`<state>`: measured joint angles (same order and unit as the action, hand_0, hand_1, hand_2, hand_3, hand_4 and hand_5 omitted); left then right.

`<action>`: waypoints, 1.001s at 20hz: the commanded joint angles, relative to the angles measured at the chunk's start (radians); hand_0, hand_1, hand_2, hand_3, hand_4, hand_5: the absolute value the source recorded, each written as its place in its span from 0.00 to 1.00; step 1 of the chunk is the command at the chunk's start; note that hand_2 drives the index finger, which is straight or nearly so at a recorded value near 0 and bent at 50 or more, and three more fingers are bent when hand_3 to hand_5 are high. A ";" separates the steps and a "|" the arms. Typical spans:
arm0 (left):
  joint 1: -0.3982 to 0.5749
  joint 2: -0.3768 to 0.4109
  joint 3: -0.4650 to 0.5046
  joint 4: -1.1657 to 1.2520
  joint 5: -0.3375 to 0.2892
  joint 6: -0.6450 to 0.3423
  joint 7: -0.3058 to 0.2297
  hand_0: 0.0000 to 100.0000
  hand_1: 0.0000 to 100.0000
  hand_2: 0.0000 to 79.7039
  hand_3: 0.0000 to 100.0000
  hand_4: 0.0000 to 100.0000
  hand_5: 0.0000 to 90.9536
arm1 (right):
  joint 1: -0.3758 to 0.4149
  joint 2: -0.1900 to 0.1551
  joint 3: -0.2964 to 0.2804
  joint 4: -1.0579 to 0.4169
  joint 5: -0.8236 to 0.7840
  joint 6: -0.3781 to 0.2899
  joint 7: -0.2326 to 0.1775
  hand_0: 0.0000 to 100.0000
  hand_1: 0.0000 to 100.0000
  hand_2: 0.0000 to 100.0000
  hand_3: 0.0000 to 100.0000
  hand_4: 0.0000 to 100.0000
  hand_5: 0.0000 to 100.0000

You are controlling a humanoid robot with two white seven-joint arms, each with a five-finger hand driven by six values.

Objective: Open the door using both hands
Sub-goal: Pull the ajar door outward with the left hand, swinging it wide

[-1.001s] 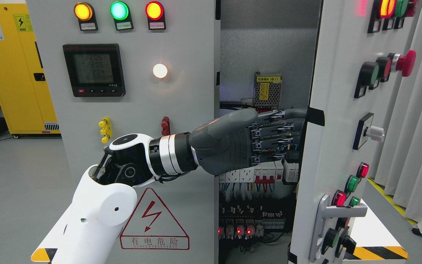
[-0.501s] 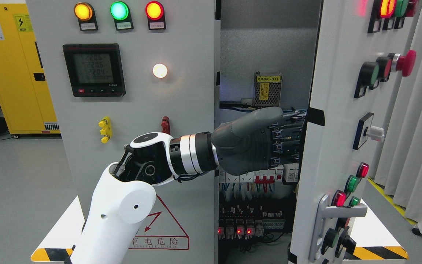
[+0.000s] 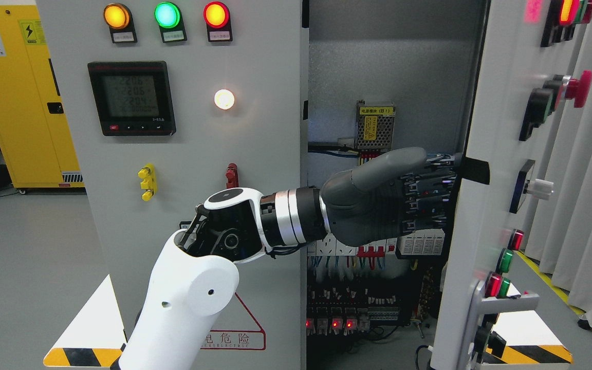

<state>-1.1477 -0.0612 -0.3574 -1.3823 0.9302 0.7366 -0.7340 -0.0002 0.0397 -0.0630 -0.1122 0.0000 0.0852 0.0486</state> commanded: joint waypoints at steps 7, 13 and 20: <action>-0.003 -0.077 -0.031 -0.015 0.007 -0.002 0.001 0.12 0.56 0.00 0.00 0.00 0.00 | 0.020 -0.001 0.063 -0.003 0.015 0.001 0.000 0.00 0.50 0.04 0.00 0.00 0.00; -0.027 -0.108 -0.066 -0.015 0.007 -0.003 0.001 0.12 0.56 0.00 0.00 0.00 0.00 | 0.020 -0.001 0.063 -0.003 0.015 0.001 0.000 0.00 0.50 0.04 0.00 0.00 0.00; -0.075 -0.109 -0.158 -0.015 0.006 -0.028 0.002 0.12 0.56 0.00 0.00 0.00 0.00 | 0.020 -0.001 0.063 -0.004 0.015 0.001 0.000 0.00 0.50 0.04 0.00 0.00 0.00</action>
<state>-1.1905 -0.1421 -0.4279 -1.3940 0.9363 0.7190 -0.7311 0.0000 0.0386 -0.0103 -0.1151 0.0000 0.0852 0.0490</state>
